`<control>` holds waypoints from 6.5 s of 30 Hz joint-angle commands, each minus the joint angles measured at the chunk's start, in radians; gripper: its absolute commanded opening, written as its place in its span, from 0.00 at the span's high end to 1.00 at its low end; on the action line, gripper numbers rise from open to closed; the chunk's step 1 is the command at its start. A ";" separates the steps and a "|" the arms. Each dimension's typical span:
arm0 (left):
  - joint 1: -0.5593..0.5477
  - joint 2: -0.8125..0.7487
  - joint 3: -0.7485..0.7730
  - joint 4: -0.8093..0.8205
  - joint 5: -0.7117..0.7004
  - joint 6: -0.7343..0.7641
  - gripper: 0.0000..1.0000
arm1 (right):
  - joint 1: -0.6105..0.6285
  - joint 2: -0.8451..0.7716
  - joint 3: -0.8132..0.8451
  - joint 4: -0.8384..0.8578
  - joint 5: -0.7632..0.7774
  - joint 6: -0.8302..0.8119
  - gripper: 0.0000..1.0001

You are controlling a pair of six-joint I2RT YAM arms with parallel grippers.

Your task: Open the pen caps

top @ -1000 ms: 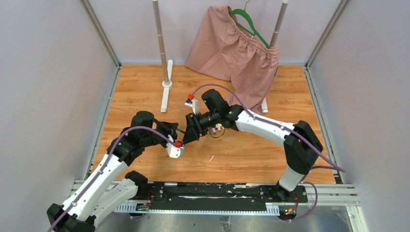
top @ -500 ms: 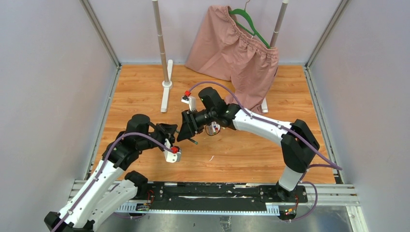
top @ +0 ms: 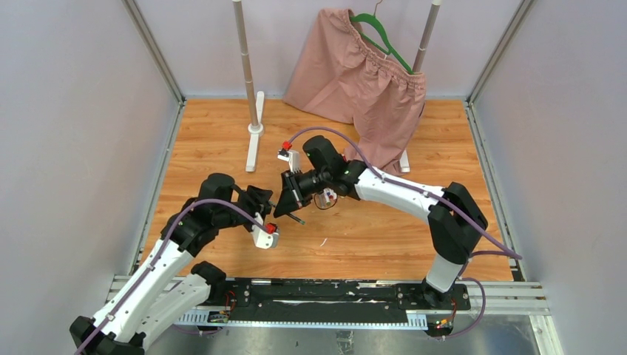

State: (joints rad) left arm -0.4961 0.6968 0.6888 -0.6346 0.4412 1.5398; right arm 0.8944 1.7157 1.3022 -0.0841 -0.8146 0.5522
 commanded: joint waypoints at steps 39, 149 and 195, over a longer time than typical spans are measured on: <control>0.020 0.090 -0.038 0.172 -0.256 0.094 1.00 | -0.050 -0.201 -0.346 -0.148 -0.008 -0.095 1.00; 0.209 0.570 0.453 -0.244 0.031 -0.943 0.10 | -0.384 0.143 0.060 -0.187 0.866 -0.317 1.00; 0.028 0.066 0.213 -0.235 0.056 0.170 0.59 | -0.010 0.051 0.267 -0.323 -0.115 -0.085 1.00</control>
State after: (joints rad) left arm -0.4461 0.7700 0.9104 -0.8696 0.4862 1.7058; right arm 0.8661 1.7401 1.5208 -0.3782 -0.8825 0.4404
